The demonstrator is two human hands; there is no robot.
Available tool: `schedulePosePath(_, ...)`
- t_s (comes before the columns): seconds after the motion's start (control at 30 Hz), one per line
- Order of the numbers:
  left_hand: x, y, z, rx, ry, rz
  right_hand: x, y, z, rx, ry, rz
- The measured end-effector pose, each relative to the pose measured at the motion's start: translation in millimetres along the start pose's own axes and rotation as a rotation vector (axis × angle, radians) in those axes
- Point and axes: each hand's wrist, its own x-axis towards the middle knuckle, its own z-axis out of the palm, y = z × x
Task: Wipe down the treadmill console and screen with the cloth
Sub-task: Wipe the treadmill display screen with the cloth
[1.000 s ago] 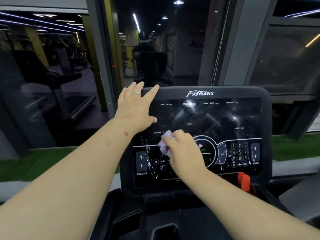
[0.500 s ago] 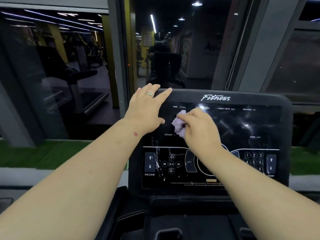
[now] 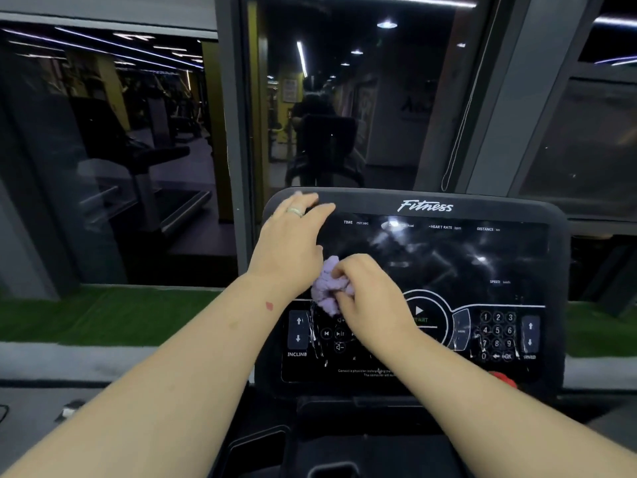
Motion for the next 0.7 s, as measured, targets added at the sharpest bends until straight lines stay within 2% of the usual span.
schedulePosePath(0.07, -23, 4, 5, -0.135, 0.014, -0.020, 2, 12, 3, 0.048, -0.004, 0.022)
schedulePosePath(0.17, -50, 13, 16, -0.323, -0.090, -0.057, 4, 8, -9, 0.115, -0.074, 0.009)
schedulePosePath(0.3, -54, 12, 29, -0.250, -0.053, -0.064, 6, -2, -36, 0.207, -0.243, 0.091)
schedulePosePath(0.37, -53, 15, 31, -0.191, -0.043, -0.075, 16, 2, -49, 0.036, -0.215, 0.037)
schedulePosePath(0.47, -52, 23, 34, -0.090, -0.028, -0.058, 49, 10, -68, -0.267, -0.059, -0.177)
schedulePosePath(0.53, -52, 28, 37, -0.037, -0.052, -0.080, 77, 15, -75, -0.415, -0.033, -0.324)
schedulePosePath(0.6, -55, 36, 35, -0.015, -0.045, -0.128, 98, 20, -78, -0.509, -0.022, -0.415)
schedulePosePath(0.7, -63, 51, 38, 0.040, 0.089, -0.071, 117, 21, -82, -0.552, -0.016, -0.470)
